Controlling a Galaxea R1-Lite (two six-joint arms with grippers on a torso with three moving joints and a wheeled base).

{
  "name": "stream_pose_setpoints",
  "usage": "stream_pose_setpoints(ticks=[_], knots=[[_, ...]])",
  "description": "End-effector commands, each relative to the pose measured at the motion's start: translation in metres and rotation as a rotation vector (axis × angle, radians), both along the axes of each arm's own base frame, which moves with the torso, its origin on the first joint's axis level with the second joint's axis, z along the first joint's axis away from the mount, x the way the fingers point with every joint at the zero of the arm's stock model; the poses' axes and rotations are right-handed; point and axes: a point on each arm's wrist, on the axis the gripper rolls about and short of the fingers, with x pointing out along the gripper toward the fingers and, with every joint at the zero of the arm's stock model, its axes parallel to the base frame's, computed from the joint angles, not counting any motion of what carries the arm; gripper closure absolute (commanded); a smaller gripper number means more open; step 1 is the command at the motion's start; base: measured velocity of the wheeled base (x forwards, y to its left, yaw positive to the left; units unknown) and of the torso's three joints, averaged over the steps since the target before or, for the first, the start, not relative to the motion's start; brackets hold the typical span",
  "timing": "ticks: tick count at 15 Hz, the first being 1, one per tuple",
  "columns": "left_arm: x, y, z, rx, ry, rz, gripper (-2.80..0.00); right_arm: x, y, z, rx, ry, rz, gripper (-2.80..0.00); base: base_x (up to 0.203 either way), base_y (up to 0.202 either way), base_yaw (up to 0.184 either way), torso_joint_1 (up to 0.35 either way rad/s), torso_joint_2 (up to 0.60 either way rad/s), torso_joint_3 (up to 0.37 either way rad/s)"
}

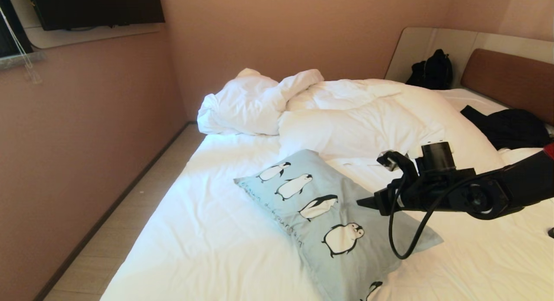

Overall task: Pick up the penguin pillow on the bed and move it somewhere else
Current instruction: Pick up the pillow

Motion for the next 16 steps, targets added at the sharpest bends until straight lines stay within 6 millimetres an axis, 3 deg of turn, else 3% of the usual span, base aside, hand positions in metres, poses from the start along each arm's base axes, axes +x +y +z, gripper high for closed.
stream_pose_setpoints(ticks=[1, 8, 16], knots=[[0.000, 0.000, 0.000, 0.000, 0.001, 0.001, 0.00, -0.001, 0.000, -0.013, -0.122, -0.030, 0.095, -2.80, 0.000, 0.000, 0.000, 0.000, 0.00, 0.000], [0.000, 0.000, 0.000, 0.000, 0.001, 0.001, 0.00, -0.006, 0.009, -0.031, -0.168, 0.002, 0.162, -2.80, 0.000, 0.000, 0.000, 0.000, 0.00, 0.000], [0.000, 0.000, 0.000, 0.000, 0.001, 0.001, 0.00, 0.004, 0.019, -0.063, -0.174, 0.078, 0.183, -2.80, 0.000, 0.000, 0.000, 0.000, 0.00, 0.000]])
